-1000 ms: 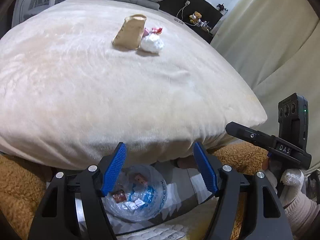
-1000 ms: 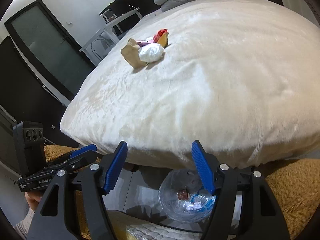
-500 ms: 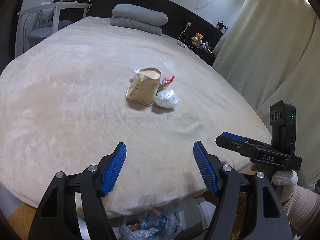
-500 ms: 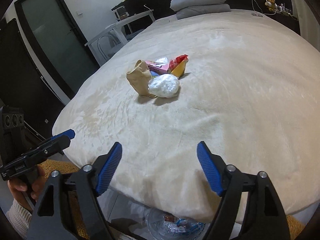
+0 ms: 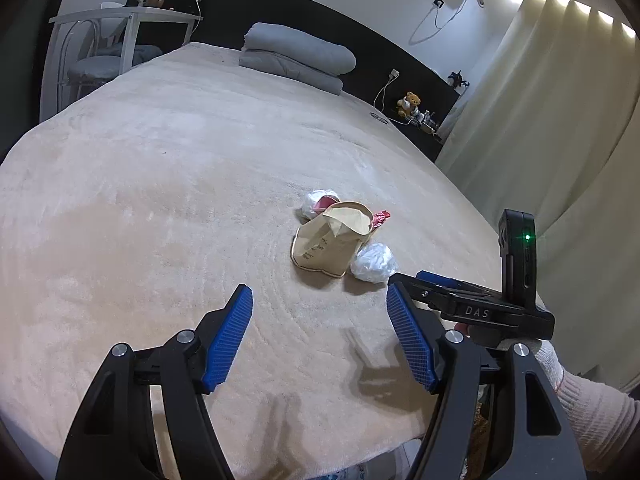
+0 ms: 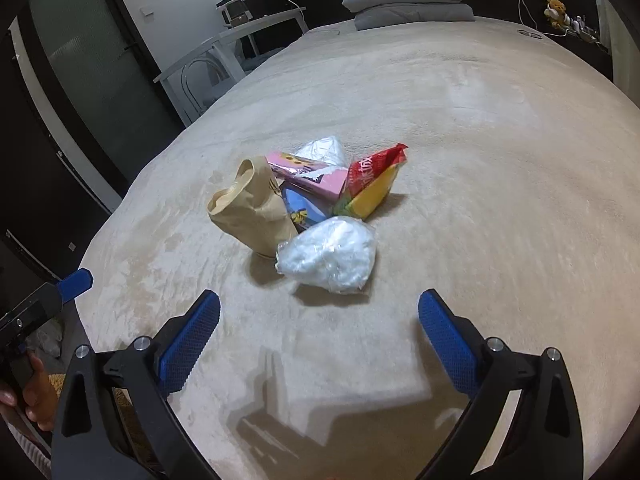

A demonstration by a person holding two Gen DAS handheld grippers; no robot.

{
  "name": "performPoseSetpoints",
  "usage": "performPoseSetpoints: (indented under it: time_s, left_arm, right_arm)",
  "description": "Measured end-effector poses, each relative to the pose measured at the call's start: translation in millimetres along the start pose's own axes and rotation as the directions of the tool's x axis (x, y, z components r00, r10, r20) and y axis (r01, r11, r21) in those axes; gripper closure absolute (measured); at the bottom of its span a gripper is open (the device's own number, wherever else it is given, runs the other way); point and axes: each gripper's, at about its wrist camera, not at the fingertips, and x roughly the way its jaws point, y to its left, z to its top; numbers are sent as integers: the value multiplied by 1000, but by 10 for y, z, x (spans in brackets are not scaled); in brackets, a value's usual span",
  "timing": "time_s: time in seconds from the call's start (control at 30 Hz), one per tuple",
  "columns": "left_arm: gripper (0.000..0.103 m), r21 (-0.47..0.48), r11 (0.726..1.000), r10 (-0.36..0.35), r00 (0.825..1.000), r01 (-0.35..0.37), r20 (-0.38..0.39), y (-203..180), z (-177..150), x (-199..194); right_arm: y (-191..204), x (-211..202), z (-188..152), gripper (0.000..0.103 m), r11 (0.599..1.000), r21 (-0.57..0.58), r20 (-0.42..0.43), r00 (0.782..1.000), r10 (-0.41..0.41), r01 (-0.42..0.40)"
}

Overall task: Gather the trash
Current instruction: 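Reach both tools up over the bed toward the trash pile, then close the right tool on the white plastic bag while the left tool grips the paper cup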

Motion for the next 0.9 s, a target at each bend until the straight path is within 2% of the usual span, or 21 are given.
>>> performPoseSetpoints:
  time_s: [0.13,0.2,0.3,0.37,0.43,0.77,0.8,0.83,0.9]
  left_arm:
    - [35,-5,1000,1,1000,-1,-5,53,42,56]
    - [35,-6,1000,-1,1000,1,-5,71,61,66]
    - [35,-11,1000,0,1000,0,-2,114,80,60]
    - [35,-21,1000,-1,1000,1,-1,143,80,45]
    - [35,-22,1000,0,1000,0,2,144,83,40]
    - [34,21,999,25,1000,-25,-19,63,51,98]
    - [25,23,999,31,999,-30,-21,59,50,108]
    - [21,24,999,37,999,-37,-18,55,46,115]
    - [21,36,998,45,999,-44,-23,34,45,149]
  right_arm:
    - [24,163,120,5,1000,-22,-4,1000,-14,14]
    - [28,216,156,9,1000,-30,-7,1000,-8,8]
    - [47,278,180,27,999,-49,-16,1000,-21,20]
    - [60,330,183,44,997,-69,-36,999,-39,36]
    - [50,363,182,48,996,-77,-52,998,-46,42]
    - [57,260,164,50,996,-76,-40,998,-43,40]
    - [48,250,162,50,997,-72,-40,998,-40,37]
    - [41,239,160,50,997,-69,-39,998,-39,36]
    - [32,201,156,50,998,-62,-33,999,-35,32]
